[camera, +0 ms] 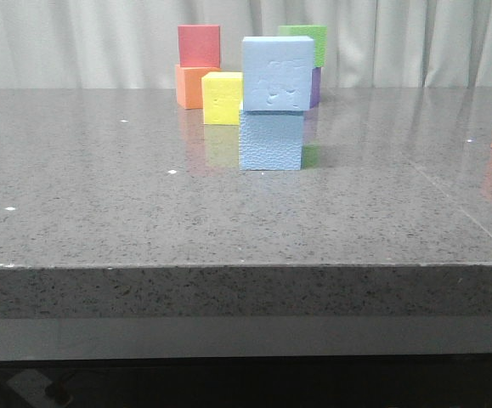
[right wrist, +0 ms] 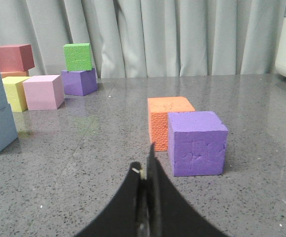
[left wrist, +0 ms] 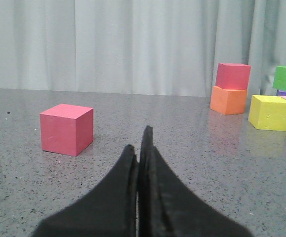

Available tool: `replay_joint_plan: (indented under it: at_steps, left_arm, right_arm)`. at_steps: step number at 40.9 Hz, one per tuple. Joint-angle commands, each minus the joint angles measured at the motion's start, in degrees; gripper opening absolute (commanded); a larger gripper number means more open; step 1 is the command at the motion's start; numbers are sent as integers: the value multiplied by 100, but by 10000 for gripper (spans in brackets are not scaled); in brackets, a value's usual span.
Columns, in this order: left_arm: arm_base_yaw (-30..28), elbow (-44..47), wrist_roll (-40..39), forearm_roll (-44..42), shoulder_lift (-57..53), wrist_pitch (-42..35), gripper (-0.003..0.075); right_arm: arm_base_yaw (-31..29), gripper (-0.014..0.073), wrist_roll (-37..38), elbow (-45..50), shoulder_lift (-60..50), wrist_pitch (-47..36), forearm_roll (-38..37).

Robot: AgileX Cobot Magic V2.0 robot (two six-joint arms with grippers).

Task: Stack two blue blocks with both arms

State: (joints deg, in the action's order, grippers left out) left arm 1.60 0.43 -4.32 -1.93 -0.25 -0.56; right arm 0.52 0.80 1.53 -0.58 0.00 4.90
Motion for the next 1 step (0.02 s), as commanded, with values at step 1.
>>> replay_joint_plan:
  at_steps: [1]
  left_arm:
    - [-13, 6, -62, 14, -103, -476, -20]
  right_arm:
    - [-25, -120, 8, -29, -105, -411, -79]
